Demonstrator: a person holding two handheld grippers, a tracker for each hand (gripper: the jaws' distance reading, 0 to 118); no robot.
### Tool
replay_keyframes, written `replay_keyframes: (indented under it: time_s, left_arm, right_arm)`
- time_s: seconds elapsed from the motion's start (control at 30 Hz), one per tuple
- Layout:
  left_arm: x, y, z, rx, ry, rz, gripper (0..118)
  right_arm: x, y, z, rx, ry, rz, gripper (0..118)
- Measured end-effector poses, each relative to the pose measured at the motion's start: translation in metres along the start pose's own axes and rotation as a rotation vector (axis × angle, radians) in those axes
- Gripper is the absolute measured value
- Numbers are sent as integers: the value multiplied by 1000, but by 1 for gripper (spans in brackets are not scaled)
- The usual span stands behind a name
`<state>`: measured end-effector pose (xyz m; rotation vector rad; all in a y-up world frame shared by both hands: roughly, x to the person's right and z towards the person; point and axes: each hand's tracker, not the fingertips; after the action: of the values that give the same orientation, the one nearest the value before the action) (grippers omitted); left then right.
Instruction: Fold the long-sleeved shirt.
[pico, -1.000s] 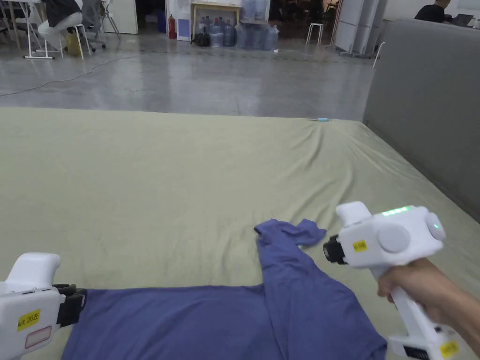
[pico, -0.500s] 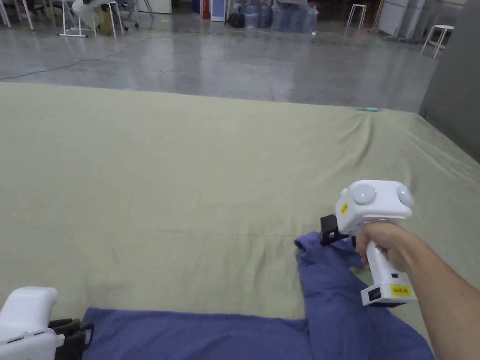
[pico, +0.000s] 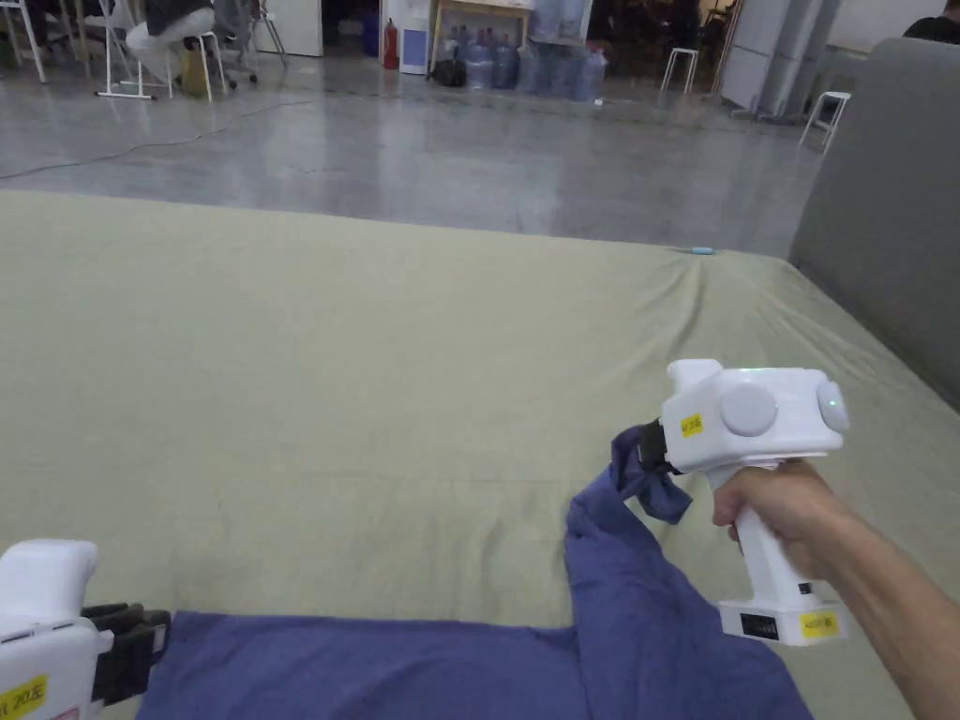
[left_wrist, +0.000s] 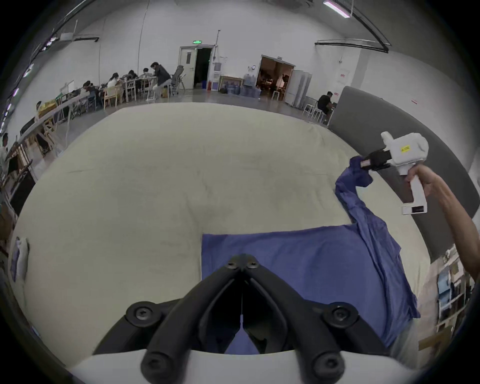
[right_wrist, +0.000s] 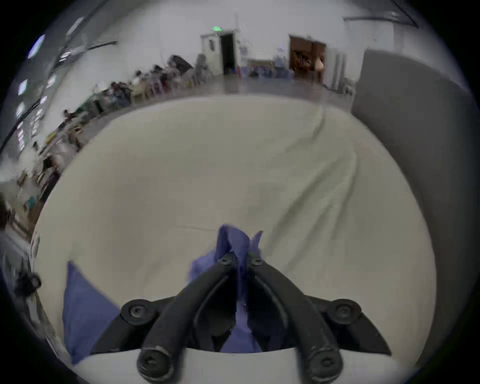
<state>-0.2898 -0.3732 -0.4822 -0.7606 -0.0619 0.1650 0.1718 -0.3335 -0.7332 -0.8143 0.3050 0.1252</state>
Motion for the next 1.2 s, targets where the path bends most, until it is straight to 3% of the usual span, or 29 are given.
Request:
replay_keyframes:
  time_s: [0.2,0.27,0.47,0.57,0.67,0.77,0.8,0.83,0.87,0.9,0.93,0.97,1.03,1.07,1.13,1.2]
  left_arm:
    - [17,-8,44,29,-11,-24,0]
    - [23,-13,54,32,-15,-28,0]
    - [38,-32,75,25,-31,-45,0]
    - [43,-39,77,12,-31,-47,0]
    - [45,-44,78,2,-31,-45,0]
    - [39,-46,75,-8,-28,-34,0]
    - [39,-47,74,-11,-29,-28,0]
    - [39,-47,75,-13,-29,-22,0]
    - [38,-47,75,-13,-27,-16,0]
    - [38,-48,78,-9,-26,-11,0]
    - [38,-49,80,-5,-29,-10,0]
    - [38,-49,83,-2,-32,-12,0]
    - [41,-48,87,3,-33,-17,0]
    - [42,-47,86,4,-32,-20,0]
    - [45,-44,84,3,-31,-22,0]
    - [48,-41,81,4,-29,-22,0]
  right_arm:
    - [-43,-78,133,54,114,138,2]
    - [-54,-115,156,48,105,139,2]
    - [-75,-227,151,-169,194,116,2]
    - [-80,-267,125,-308,168,136,2]
    - [-86,-288,112,-368,145,186,2]
    - [-84,-277,117,-344,154,173,2]
    - [-82,-271,119,-344,162,165,8]
    - [-81,-269,125,-325,162,163,26]
    - [-81,-265,135,-274,156,149,57]
    - [-80,-263,148,-225,160,120,100]
    - [-79,-261,160,-181,149,98,113]
    - [-73,-259,174,-128,164,78,113]
    - [-65,-250,191,-77,163,38,111]
    - [-61,-244,195,-96,128,25,99]
    - [-53,-235,201,-67,90,15,2]
    - [-45,-227,195,-26,11,20,0]
